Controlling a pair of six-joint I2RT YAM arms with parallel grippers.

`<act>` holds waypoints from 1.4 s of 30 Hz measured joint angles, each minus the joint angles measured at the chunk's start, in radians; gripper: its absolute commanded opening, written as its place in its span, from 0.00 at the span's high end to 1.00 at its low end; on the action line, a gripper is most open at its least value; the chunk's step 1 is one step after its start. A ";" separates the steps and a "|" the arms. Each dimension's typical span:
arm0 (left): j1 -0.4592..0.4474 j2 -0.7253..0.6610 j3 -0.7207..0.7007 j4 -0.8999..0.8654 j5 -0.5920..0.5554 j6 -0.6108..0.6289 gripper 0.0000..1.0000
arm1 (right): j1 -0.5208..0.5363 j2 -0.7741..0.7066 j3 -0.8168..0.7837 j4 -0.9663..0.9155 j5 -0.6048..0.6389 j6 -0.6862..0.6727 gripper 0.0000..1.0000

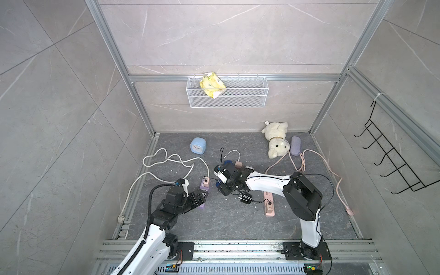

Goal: Unplug the electric shaver
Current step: Pick up the electric shaver from the center of the board, then remove the charging cable from the electric shaver.

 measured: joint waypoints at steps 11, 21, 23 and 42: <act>-0.037 0.038 0.050 0.070 0.027 -0.024 0.08 | 0.000 -0.157 -0.068 0.063 -0.005 0.004 0.59; -0.133 0.262 0.098 0.191 0.008 -0.024 0.11 | 0.000 -0.194 -0.138 0.069 -0.005 0.011 0.59; -0.146 0.309 0.119 0.223 -0.001 -0.021 0.12 | 0.000 -0.204 -0.153 0.070 -0.005 0.011 0.59; -0.174 0.647 0.227 0.464 -0.009 -0.008 0.37 | 0.004 -0.320 -0.329 0.191 -0.045 0.018 0.59</act>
